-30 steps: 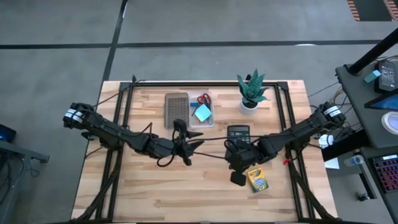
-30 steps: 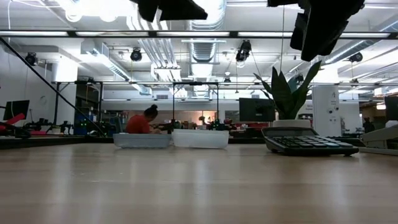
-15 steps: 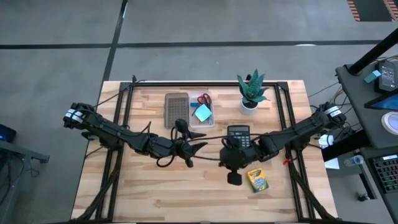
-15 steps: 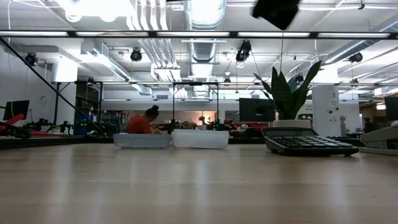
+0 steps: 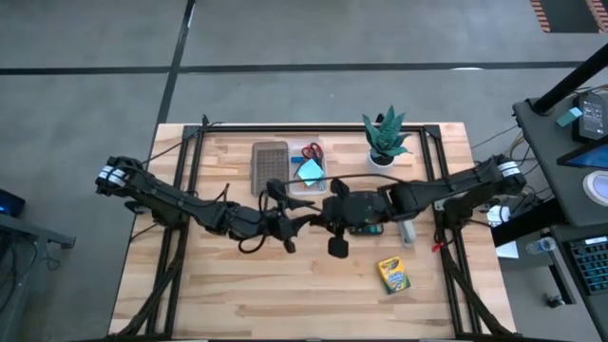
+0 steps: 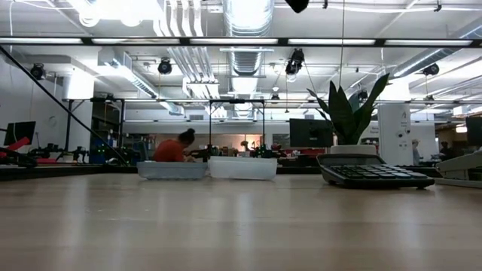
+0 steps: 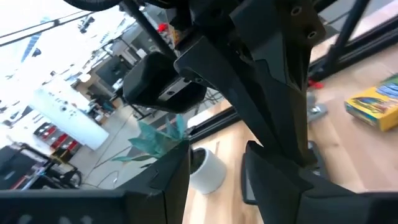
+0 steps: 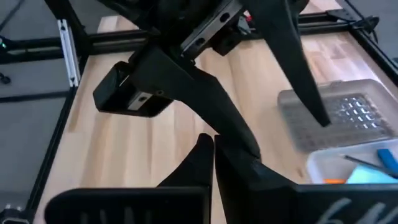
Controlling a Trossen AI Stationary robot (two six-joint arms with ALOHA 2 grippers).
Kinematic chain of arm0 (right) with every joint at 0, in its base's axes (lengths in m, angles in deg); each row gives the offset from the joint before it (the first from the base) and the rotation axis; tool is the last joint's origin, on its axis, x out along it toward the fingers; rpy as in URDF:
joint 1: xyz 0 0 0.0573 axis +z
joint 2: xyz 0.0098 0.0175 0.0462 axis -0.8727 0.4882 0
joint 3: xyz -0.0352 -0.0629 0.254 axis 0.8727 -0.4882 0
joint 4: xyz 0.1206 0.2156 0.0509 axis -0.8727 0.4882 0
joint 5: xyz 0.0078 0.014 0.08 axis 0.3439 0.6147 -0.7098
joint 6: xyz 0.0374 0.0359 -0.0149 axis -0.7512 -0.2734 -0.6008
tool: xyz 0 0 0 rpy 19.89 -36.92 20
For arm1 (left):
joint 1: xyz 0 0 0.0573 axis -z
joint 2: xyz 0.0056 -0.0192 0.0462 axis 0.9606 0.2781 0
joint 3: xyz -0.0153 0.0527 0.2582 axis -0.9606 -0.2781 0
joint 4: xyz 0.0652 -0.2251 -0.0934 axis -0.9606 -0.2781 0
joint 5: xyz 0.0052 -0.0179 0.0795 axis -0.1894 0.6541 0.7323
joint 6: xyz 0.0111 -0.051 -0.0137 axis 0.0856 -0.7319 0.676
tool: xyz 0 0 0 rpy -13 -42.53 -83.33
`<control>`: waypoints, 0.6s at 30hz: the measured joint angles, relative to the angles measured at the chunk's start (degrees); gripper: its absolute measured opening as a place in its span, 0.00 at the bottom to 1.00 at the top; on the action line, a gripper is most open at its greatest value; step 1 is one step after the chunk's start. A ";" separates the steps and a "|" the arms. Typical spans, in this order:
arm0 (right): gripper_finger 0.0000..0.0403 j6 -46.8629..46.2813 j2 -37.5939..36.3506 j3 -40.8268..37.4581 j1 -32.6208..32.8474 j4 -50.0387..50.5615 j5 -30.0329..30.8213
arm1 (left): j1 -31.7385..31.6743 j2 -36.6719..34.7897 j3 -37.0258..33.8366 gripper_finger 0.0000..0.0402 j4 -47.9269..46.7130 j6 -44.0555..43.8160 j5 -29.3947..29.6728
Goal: Pack school essentials
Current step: Put the yellow crayon box into the transparent supply box
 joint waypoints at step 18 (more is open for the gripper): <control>0.02 -46.08 -7.99 -4.30 13.11 44.86 -5.21 | 2.45 -4.93 -3.15 0.35 -4.16 -1.36 11.83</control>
